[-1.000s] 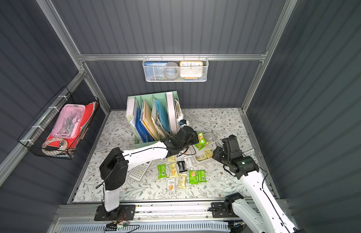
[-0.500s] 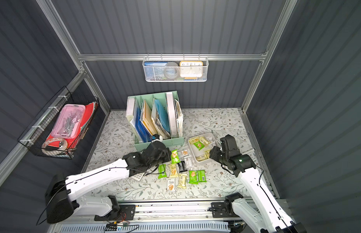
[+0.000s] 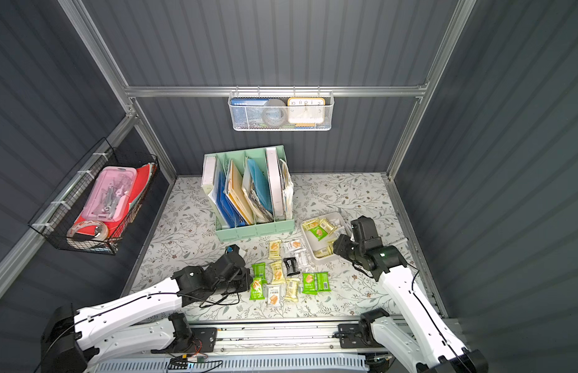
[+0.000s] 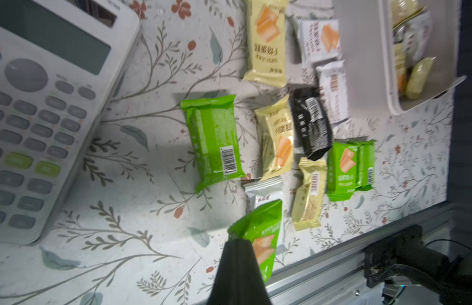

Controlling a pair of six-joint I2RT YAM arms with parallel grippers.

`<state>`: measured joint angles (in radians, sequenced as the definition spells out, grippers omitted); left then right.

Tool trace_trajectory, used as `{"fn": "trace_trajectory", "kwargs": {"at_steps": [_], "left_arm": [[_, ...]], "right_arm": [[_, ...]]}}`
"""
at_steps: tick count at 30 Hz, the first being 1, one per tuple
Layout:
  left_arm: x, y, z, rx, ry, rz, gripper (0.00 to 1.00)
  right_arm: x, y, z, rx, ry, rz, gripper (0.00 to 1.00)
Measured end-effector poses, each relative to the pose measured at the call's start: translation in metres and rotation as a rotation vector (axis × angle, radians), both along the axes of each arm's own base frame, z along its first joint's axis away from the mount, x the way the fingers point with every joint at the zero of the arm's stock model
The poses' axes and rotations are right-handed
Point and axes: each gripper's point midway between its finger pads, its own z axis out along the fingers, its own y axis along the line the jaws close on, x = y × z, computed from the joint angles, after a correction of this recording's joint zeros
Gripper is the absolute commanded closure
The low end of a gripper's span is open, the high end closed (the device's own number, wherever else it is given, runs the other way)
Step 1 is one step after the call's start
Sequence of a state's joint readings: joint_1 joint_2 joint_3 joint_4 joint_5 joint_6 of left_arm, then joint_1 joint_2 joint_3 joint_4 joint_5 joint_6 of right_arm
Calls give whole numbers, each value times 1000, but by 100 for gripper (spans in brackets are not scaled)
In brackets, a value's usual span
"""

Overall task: Take the cookies out of the storage box
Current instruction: Place the cookie at the center of the board.

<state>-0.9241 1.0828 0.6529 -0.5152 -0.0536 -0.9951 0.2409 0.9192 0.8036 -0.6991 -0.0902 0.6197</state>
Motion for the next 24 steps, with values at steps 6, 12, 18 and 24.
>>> {"fn": "trace_trajectory", "kwargs": {"at_steps": [6,12,18,24], "left_arm": [[-6,0,-31,88,77,-41,100],[-2,-8,-40,81,77,-54,95],[-1,-9,-45,90,79,-59,60],[8,-8,-29,81,27,-34,50]], "right_arm": [[0,1,0,2,0,2,47],[0,1,0,2,1,2,46],[0,1,0,1,1,5,45],[3,4,-8,0,32,19,44]]}}
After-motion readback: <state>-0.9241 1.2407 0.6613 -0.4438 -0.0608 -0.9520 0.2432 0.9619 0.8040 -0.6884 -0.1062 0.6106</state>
